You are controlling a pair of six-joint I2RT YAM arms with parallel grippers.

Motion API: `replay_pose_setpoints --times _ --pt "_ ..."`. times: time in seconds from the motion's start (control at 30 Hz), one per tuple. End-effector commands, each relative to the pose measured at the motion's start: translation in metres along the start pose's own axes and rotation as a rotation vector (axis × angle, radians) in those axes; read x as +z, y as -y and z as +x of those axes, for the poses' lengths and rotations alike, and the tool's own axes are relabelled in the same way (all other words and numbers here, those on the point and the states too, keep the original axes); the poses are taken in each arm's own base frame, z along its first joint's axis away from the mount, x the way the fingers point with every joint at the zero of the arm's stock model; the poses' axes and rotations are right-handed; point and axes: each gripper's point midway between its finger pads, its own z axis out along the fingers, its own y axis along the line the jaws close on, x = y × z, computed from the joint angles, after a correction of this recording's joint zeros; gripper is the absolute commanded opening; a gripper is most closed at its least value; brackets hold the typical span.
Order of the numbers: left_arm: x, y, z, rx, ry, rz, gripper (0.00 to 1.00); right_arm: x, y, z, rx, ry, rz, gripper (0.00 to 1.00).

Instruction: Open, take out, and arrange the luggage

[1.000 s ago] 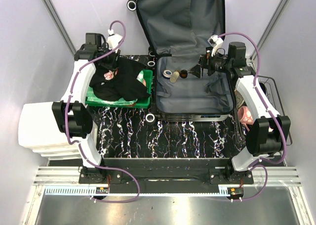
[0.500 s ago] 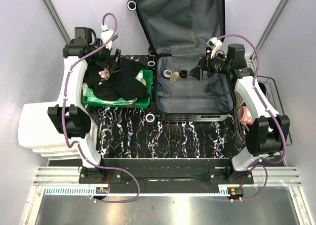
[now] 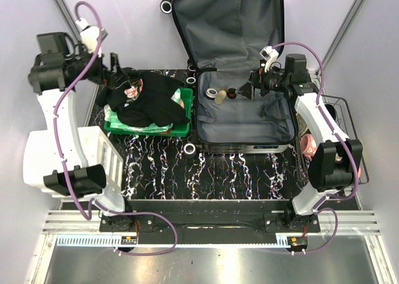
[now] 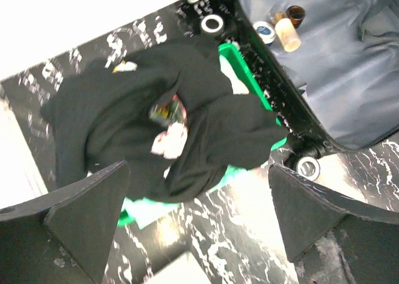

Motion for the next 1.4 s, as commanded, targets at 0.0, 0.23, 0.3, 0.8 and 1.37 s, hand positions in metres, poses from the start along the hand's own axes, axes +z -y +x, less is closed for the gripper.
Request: replay_pose_setpoints --times 0.0,0.23,0.3,0.8,1.37 --pt "-0.057 0.007 0.021 -0.093 -0.012 -0.058 0.98 0.001 -0.012 -0.014 -0.042 0.019 -0.037 1.00" --pt "-0.116 0.002 0.116 -0.206 -0.218 -0.197 0.91 0.002 -0.015 0.010 -0.053 -0.056 -0.013 1.00" --pt "-0.123 0.008 0.134 -0.229 -0.238 -0.212 0.91 -0.001 -0.009 0.018 -0.049 -0.092 0.032 1.00" --pt "-0.137 0.026 0.210 -0.326 -0.410 -0.299 0.76 -0.021 0.008 0.047 -0.066 -0.207 0.180 1.00" --pt "0.005 0.136 0.169 0.472 -0.368 0.453 0.65 -0.024 -0.021 0.044 -0.064 -0.163 0.125 0.98"
